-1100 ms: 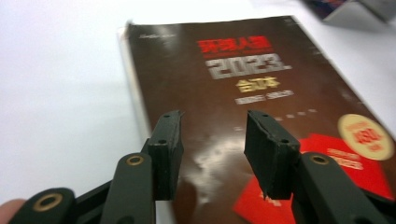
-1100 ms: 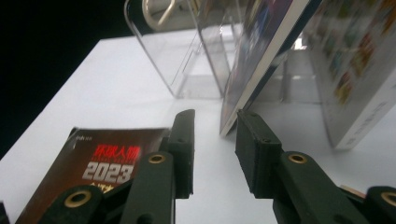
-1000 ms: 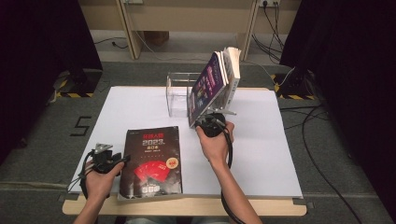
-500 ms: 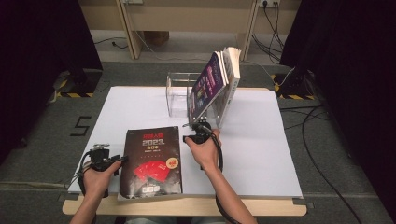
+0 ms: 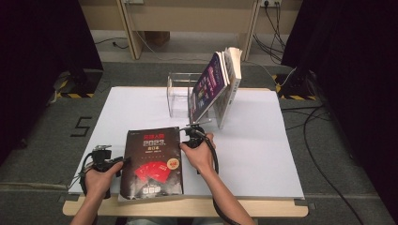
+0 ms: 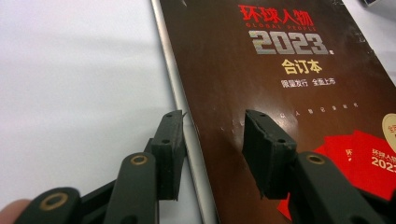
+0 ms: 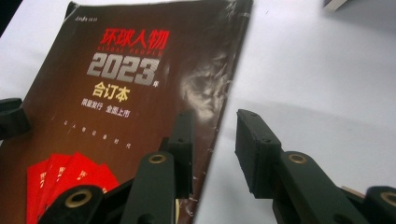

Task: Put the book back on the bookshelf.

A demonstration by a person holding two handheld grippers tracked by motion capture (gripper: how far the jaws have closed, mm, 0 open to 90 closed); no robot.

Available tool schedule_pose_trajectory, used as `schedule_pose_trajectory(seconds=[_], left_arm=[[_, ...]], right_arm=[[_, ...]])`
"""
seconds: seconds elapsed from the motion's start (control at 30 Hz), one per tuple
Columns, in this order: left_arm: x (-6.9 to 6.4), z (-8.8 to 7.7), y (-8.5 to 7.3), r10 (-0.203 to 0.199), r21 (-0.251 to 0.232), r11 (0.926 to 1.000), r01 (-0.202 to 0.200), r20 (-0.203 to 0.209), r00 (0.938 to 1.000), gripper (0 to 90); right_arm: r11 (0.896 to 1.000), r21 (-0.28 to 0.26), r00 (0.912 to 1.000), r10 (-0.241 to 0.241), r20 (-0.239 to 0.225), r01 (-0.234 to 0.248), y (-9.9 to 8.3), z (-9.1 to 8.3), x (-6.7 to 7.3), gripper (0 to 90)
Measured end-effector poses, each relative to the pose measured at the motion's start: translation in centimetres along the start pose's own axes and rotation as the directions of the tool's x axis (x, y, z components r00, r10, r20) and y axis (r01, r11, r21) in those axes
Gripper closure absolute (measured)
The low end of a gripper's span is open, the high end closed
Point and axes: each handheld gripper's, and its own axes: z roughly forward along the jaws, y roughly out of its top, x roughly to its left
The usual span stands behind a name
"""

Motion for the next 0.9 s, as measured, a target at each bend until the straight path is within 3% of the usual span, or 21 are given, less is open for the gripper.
schedule_pose_trajectory(seconds=[0.1,0.33,0.57,0.9], left_arm=[[0.1,0.1,0.2,-0.008,0.003,1.0000,0.008,0.004,1.0000,58.1],[0.2,0.1,0.2,-0.013,0.008,0.9999,0.013,0.006,0.9999,59.7],[0.3,0.1,0.3,-0.015,0.014,0.9998,0.015,0.000,0.9999,62.4],[0.4,0.1,0.3,-0.019,0.013,0.9997,0.019,-0.003,0.9998,66.9]], right_arm=[[1.000,0.021,0.9998,0.020,-0.001,-0.020,0.0,0.3,0.1,68.5],[0.999,0.041,1.0000,0.006,-0.005,-0.006,0.1,1.0,0.4,68.8],[0.998,0.050,0.9996,0.026,-0.004,-0.026,0.2,1.6,0.4,69.0],[0.998,0.054,1.0000,0.009,-0.001,-0.009,0.4,2.1,0.5,70.6]])
